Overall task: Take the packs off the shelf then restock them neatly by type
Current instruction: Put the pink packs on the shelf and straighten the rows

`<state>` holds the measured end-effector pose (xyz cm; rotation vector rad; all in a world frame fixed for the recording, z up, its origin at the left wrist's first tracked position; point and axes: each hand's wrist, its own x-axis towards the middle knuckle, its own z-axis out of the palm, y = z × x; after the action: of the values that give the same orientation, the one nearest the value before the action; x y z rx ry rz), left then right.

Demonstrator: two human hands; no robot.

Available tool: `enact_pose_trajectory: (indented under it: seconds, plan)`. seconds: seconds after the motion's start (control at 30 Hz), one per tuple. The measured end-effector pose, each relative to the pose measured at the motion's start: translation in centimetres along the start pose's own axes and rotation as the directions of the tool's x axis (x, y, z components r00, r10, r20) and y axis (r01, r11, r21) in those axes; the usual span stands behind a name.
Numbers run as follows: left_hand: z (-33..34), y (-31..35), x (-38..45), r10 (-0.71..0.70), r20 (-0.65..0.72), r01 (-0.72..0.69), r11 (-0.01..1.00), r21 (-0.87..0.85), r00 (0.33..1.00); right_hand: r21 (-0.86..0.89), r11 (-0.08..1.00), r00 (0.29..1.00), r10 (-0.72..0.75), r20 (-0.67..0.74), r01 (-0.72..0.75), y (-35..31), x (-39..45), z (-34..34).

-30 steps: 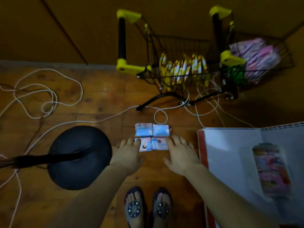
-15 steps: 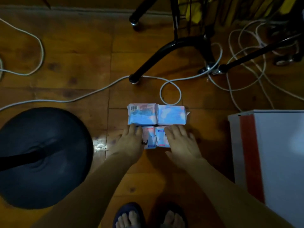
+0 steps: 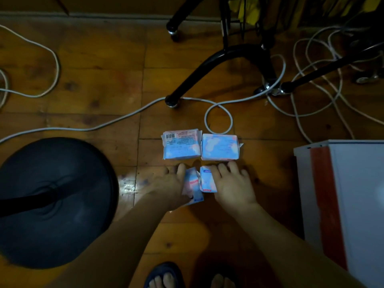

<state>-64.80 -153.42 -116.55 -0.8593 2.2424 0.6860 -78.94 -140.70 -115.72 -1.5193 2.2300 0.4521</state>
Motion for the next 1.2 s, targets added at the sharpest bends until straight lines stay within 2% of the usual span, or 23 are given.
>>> enact_pose_trajectory:
  seconds: [0.13, 0.23, 0.33, 0.5, 0.6, 0.77, 0.87, 1.0, 1.2]
  plan:
    - [-2.1, 1.1, -2.9, 0.009, 0.008, -0.009, 1.0, -0.015, 1.0, 0.045, 0.999, 0.999, -0.03, -0.032, 0.032, 0.9, -2.9, -3.2]
    - [-6.4, 2.1, -7.2, 0.041, -0.014, -0.042, 0.996, -0.073, 0.999, 0.115, 0.993, 1.0, -0.015, 0.016, 0.013, 1.5, -6.5, -9.0]
    - [-12.5, 3.3, -12.8, 0.029, -0.039, -0.034, 0.992, -0.122, 0.999, 0.183, 0.983, 1.0, -0.021, 0.015, 0.018, 2.2, -11.0, -17.0]
    - [-25.3, 7.6, -23.8, 0.028, -0.152, -0.061, 0.975, -0.215, 0.988, 0.163, 0.985, 0.997, -0.041, -0.062, 0.05, 3.9, -18.6, -33.0]
    - [-33.6, 10.6, -30.7, 0.07, -0.214, -0.125, 0.959, -0.254, 0.974, 0.155, 0.987, 0.992, -0.024, -0.125, 0.043, 5.5, -22.9, -42.7]
    - [-46.9, 15.6, -40.6, 0.165, -0.337, -0.238, 0.953, -0.189, 0.927, 0.084, 0.996, 0.972, -0.023, -0.235, 0.044, 8.4, -29.6, -58.1]
    - [-53.7, 18.4, -45.8, 0.248, -0.357, -0.328, 0.926, -0.186, 0.901, 0.07, 0.997, 0.953, -0.002, -0.303, 0.025, 10.0, -33.1, -65.8]
    - [-61.2, 21.9, -51.9, 0.316, -0.424, -0.39, 0.915, -0.099, 0.848, 0.025, 0.999, 0.922, -0.013, -0.387, 0.025, 11.8, -38.1, -74.6]
    - [-70.0, 28.6, -60.3, 0.381, -0.547, -0.441, 0.897, 0.024, 0.746, 0.052, 0.997, 0.869, 0.076, -0.489, -0.058, 15.0, -46.9, -84.8]
